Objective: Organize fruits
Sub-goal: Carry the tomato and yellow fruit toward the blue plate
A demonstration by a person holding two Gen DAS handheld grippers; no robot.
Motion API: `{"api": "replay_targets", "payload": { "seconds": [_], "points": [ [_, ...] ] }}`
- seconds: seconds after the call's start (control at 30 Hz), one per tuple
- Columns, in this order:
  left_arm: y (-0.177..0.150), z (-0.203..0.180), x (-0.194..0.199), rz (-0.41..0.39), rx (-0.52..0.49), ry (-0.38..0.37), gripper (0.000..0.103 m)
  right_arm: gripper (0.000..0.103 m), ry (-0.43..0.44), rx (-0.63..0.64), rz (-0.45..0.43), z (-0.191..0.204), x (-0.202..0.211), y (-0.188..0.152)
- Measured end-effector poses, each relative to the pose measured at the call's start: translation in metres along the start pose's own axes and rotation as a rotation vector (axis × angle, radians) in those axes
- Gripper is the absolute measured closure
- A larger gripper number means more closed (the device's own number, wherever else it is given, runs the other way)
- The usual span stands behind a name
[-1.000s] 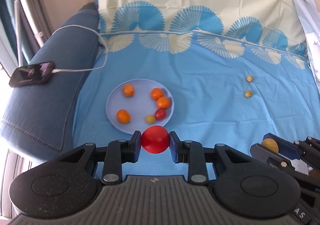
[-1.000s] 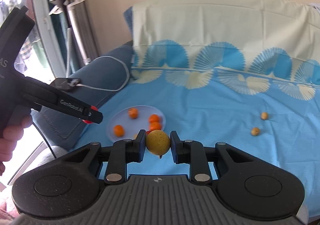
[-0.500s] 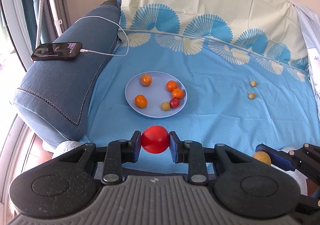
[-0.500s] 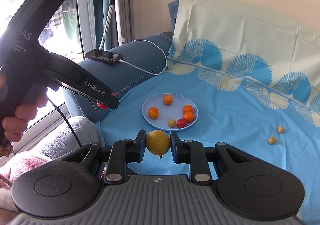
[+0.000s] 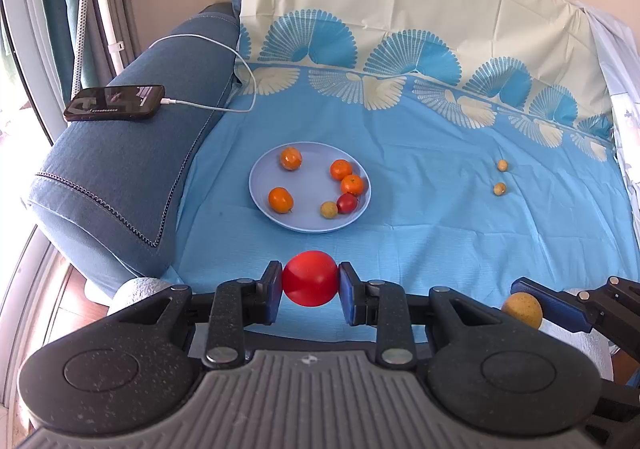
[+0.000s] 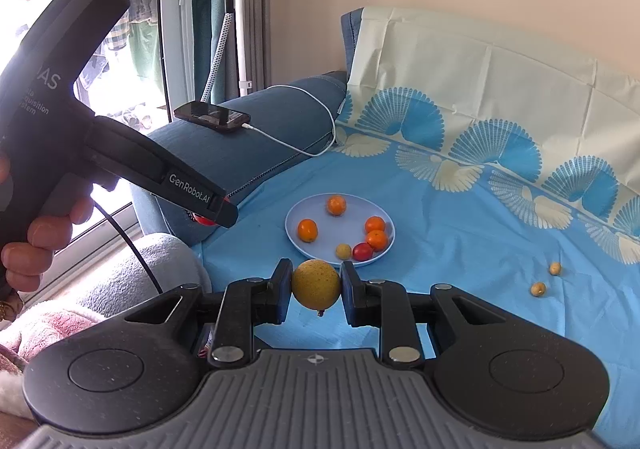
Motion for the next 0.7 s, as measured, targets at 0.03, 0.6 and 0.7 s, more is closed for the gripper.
{"api": "replay_targets", "payload": {
  "seconds": [0.03,0.6,0.7],
  "points": [
    [0.0,0.0,-0.001,0.002,0.001,0.0,0.07,0.076,0.001,0.0,0.001,0.001,0.0,0.0],
    [-0.001,0.006,-0.019,0.042,0.004,-0.001,0.07,0.076,0.012,-0.014,0.045,0.002,-0.015,-0.002],
    [0.0,0.007,-0.024,0.05,0.007,-0.003,0.07,0.076,0.014,-0.016,0.056,0.001,-0.018,-0.002]
  ]
}}
Point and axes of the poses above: each gripper's, at about its wrist camera, not at the fingertips, and x roughly against the way its jaws point, z to its left, y to its top, the point moved 7 cm from there along -x, roughly the way its jaws point, and after that the axes turned 5 degrees about -z, right-handed, at the moved point
